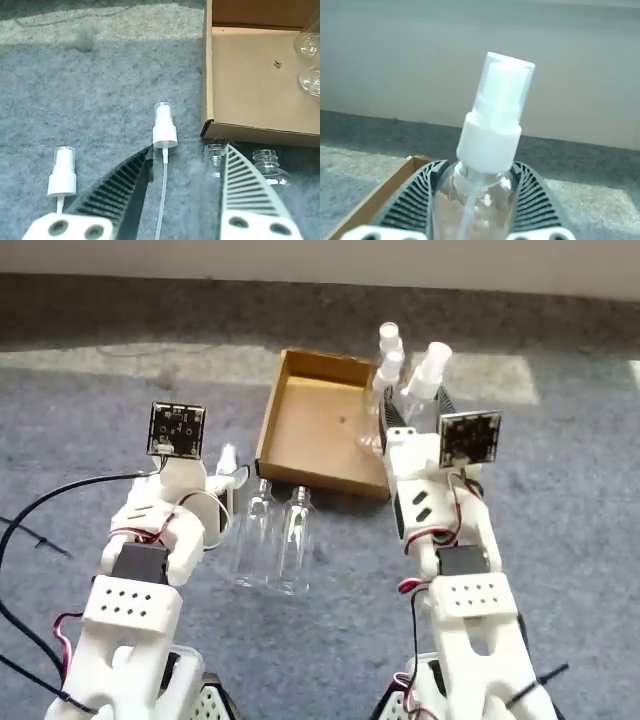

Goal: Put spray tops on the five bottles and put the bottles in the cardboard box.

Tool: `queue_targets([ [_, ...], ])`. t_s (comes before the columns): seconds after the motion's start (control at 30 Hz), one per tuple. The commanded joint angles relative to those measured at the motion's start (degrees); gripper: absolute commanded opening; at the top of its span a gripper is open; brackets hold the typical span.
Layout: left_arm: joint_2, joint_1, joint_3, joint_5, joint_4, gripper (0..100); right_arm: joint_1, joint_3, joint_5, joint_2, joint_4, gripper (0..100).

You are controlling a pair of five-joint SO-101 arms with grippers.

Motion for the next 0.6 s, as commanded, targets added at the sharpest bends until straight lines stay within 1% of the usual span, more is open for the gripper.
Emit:
queue_targets([
  [0.0,-0.84,-0.57,-0.40,0.35,-1.85,21,-2.95,-3.74,3.34,4.62,-6.99,0.5],
  [0.17,-0.84,-0.48,-0.40,0.35,-1.85,21,-3.21,-0.13,3.34,9.27,-14.55,0.4],
  [0.43,-0.84,-0.48,-0.40,0.35,-1.85,21,-3.30,3.82,3.25,13.41,-19.56,0.4],
  [0.57,-0.84,-0.48,-0.40,0.35,-1.85,21,-3.30,4.44,-1.23,14.64,-20.09,0.4],
])
